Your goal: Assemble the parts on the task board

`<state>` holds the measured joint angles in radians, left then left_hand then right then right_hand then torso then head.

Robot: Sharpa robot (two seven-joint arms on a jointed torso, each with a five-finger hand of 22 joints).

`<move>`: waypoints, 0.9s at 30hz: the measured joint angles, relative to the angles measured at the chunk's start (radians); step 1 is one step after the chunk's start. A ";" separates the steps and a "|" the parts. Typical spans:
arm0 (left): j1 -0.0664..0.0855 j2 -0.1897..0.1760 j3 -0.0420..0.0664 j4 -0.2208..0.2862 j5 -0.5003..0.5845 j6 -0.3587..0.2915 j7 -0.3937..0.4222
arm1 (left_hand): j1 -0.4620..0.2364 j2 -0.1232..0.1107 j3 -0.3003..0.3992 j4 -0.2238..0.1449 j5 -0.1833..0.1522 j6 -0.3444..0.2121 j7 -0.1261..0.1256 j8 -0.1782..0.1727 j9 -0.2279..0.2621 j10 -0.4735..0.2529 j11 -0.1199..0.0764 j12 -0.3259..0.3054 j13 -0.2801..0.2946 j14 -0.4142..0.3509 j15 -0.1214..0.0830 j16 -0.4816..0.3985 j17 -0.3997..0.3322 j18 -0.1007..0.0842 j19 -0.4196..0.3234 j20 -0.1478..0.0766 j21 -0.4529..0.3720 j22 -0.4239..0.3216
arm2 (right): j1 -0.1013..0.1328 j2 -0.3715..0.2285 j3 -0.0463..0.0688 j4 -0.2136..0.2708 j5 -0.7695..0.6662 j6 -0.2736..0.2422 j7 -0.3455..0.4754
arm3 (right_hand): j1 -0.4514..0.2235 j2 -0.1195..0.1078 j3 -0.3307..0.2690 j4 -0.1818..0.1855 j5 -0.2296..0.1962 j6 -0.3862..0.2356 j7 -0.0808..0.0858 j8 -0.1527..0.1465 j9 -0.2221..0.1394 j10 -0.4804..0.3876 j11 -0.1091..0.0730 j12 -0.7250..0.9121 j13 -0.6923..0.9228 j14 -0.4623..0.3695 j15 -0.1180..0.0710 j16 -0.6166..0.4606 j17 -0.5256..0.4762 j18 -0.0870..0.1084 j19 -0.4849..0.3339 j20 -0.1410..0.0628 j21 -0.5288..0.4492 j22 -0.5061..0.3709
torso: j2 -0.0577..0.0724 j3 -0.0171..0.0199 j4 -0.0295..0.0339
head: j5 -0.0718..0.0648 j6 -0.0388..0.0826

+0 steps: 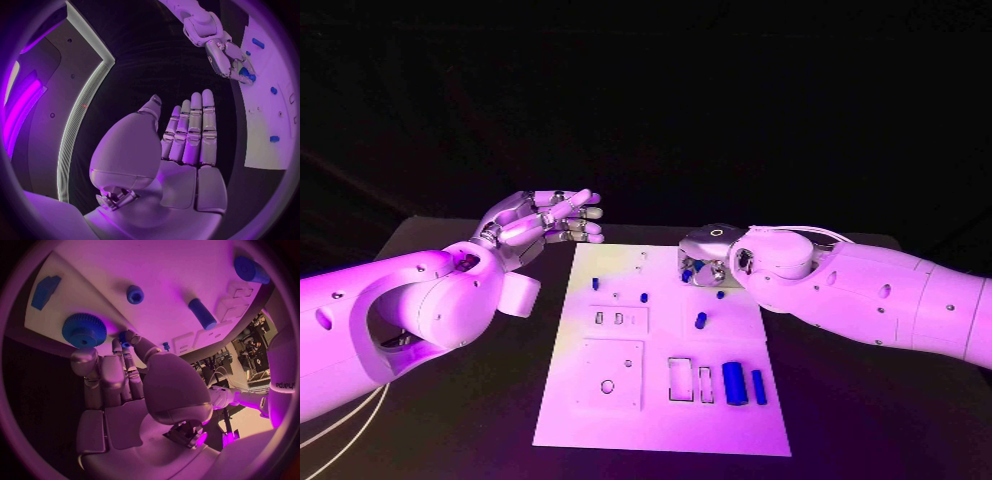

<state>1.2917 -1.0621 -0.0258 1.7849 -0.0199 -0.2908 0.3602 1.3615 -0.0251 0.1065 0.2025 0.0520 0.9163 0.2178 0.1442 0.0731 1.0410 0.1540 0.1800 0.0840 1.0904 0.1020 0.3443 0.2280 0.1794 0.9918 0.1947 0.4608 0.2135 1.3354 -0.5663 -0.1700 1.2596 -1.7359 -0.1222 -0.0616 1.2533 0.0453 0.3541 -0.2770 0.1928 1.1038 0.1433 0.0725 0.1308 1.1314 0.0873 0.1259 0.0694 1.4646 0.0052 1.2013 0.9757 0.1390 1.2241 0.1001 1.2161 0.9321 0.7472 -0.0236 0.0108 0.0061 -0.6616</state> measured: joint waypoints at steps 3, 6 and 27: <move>0.000 0.000 0.000 0.000 0.000 0.000 -0.001 | 0.000 0.000 0.000 0.000 0.000 0.000 0.000 0.000 0.000 -0.001 0.001 0.000 0.000 -0.002 0.002 0.000 0.000 0.000 0.000 0.000 0.000 0.000 | 0.000 0.000 0.000 0.000 0.000 -0.003 0.000 | 0.001 0.004 0.020 0.001 -0.005 0.007 -0.004 0.005 0.006 0.010 -0.002 0.004 0.000 0.000 0.000 0.006 0.004 0.000 0.000 0.000 0.006 0.010 | 0.000 0.0000 -0.0002 | -0.001 0.000; 0.000 0.001 0.000 -0.001 0.000 0.000 -0.002 | 0.000 0.000 0.000 0.000 0.000 0.000 0.000 0.000 -0.001 -0.004 0.004 0.000 -0.001 -0.004 0.004 0.000 0.000 0.000 0.000 0.000 0.000 0.000 | -0.001 0.000 -0.001 0.001 0.000 -0.009 0.001 | 0.000 0.007 0.033 0.005 -0.014 0.016 -0.005 0.008 0.007 0.012 -0.001 0.004 0.000 0.001 -0.001 0.006 0.005 0.000 0.000 0.000 0.009 0.017 | 0.000 0.0000 -0.0002 | -0.002 0.000; 0.000 0.004 0.000 -0.015 0.004 0.000 -0.008 | 0.000 0.000 0.000 0.000 0.000 0.000 0.000 -0.004 -0.001 -0.004 0.004 0.000 -0.002 -0.003 0.004 0.000 0.002 0.000 -0.004 0.004 0.000 -0.001 | 0.007 0.059 0.008 -0.015 0.017 -0.158 -0.029 | -0.034 0.001 0.045 0.029 -0.035 0.022 -0.008 0.007 0.008 0.028 -0.016 0.000 0.001 0.004 -0.004 0.022 0.016 -0.011 0.007 0.000 0.014 0.034 | 0.001 -0.0025 0.0035 | 0.008 0.020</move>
<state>1.2920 -1.0582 -0.0258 1.7703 -0.0162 -0.2908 0.3526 1.3615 -0.0251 0.1065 0.2025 0.0520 0.9163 0.2176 0.1404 0.0723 1.0375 0.1576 0.1800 0.0821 1.0869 0.1055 0.3443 0.2298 0.1793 0.9882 0.1983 0.4608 0.2125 1.3428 -0.5075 -0.1619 1.2443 -1.7194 -0.2797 -0.0906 1.2196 0.0459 0.3991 -0.2475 0.1578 1.1258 0.1350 0.0796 0.1393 1.1596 0.0716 0.1260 0.0706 1.4684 0.0014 1.2230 0.9915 0.1283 1.2310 0.1000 1.2301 0.9659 0.7482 -0.0261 0.0143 0.0145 -0.6415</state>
